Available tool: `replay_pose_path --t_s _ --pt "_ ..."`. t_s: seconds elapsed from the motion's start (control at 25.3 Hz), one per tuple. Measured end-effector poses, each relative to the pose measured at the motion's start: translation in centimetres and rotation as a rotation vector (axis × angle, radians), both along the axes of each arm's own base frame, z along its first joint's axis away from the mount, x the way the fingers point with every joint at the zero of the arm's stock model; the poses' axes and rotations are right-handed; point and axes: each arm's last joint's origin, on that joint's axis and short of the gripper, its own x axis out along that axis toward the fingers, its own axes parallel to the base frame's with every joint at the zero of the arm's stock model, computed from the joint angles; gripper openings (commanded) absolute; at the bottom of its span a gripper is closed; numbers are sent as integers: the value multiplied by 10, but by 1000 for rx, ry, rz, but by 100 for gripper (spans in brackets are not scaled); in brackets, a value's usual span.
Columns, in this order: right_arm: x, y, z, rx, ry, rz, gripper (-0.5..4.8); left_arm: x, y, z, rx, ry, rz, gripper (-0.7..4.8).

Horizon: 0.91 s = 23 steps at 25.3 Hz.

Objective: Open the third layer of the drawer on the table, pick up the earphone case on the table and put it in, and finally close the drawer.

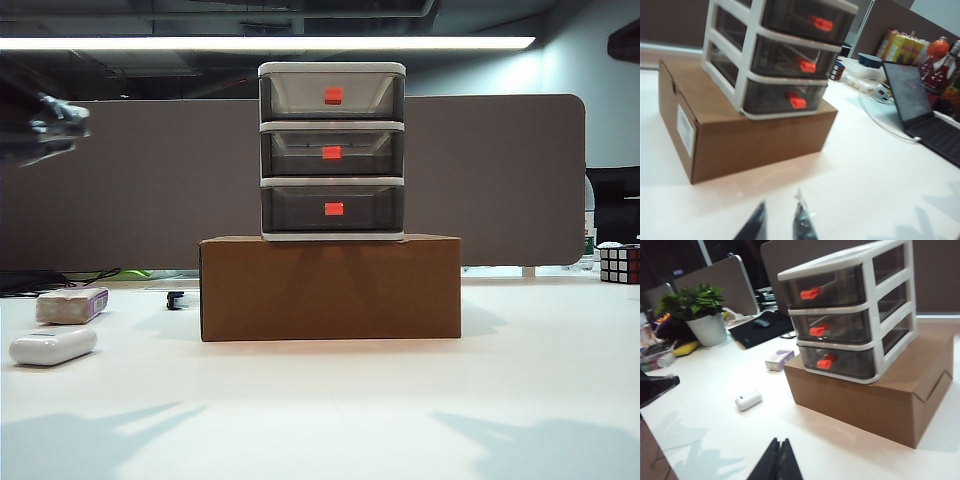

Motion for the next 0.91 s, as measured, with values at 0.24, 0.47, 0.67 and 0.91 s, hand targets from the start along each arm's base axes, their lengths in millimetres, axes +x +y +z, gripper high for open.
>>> replay_pose_path --t_s 0.24,0.47,0.67,0.91 --pt "11 4 2 -51 123 -17 -6 18 -19 -1 52 17 18 93" --pt "31 12 15 -124 199 -13 -6 41 -46 12 14 -19 3 92" --pt "41 17 21 -120 205 46 -6 50 -58 21 -22 -51 -18 89" --pt "44 20 39 -57 28 90 -6 62 -72 25 -38 -5 -23 89"
